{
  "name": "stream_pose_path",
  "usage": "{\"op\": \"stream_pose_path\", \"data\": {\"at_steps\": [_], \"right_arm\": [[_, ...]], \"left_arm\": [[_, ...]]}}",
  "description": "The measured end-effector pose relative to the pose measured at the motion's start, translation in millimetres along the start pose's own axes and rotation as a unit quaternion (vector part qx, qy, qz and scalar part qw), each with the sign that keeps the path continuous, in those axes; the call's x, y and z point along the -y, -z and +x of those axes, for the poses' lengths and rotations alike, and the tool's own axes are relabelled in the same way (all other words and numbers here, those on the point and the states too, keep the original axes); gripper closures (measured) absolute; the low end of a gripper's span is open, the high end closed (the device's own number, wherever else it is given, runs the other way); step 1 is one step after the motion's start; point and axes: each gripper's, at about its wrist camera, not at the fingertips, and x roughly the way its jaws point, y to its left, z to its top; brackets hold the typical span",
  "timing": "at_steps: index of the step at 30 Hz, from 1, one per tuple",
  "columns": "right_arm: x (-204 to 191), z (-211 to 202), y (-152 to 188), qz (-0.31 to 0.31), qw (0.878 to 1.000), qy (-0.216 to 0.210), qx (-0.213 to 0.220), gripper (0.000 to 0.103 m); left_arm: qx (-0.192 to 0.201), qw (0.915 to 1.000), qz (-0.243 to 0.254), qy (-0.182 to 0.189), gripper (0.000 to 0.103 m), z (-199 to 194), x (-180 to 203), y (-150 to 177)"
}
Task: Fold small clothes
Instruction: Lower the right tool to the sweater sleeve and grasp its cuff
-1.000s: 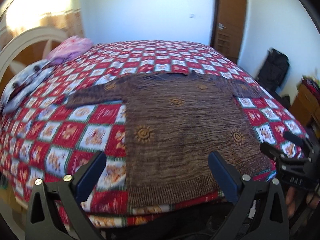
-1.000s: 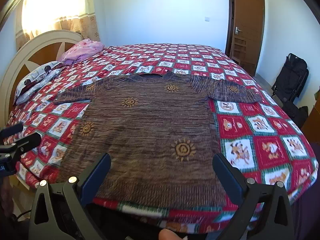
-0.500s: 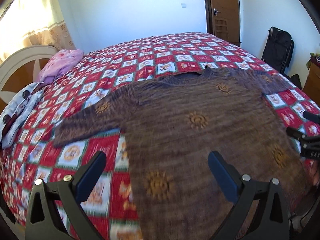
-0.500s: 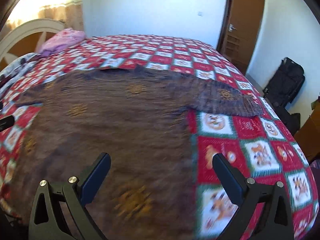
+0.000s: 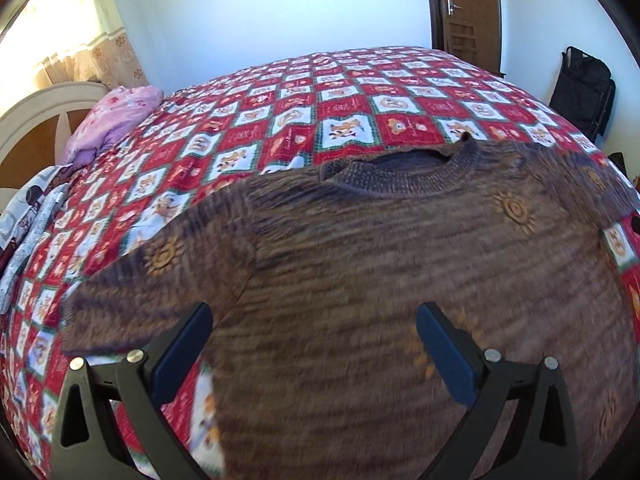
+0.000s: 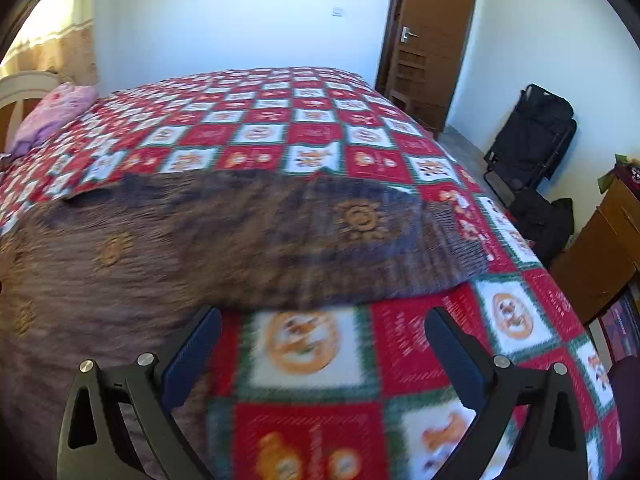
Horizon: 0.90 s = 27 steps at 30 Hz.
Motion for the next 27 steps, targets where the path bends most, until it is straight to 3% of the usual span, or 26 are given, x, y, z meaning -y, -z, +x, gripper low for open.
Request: {"op": "stream_pose_path", "data": {"at_steps": [12, 17, 23, 27], "right_arm": [[76.3, 45.4, -22.0, 0.052, 0.998, 0.047, -0.005, 0.002], [91.9, 61.8, -23.4, 0.069, 0.997, 0.026, -0.028, 0.02], [96.4, 81.6, -17.9, 0.076, 0.995, 0.021, -0.055, 0.023], [111.6, 86.2, -18.9, 0.118, 0.991, 0.015, -0.058, 0.026]], "left_arm": [[-0.002, 0.9997, -0.015, -0.018, 0.0, 52.5, 16.6, -37.2], [-0.015, 0.9992, -0.021, -0.029, 0.0, 72.4, 15.1, -39.9], [-0.027, 0.9986, -0.042, -0.019, 0.0, 81.6, 11.2, -38.3], [-0.037, 0.9983, -0.044, -0.008, 0.0, 87.0, 11.7, -37.0]]}}
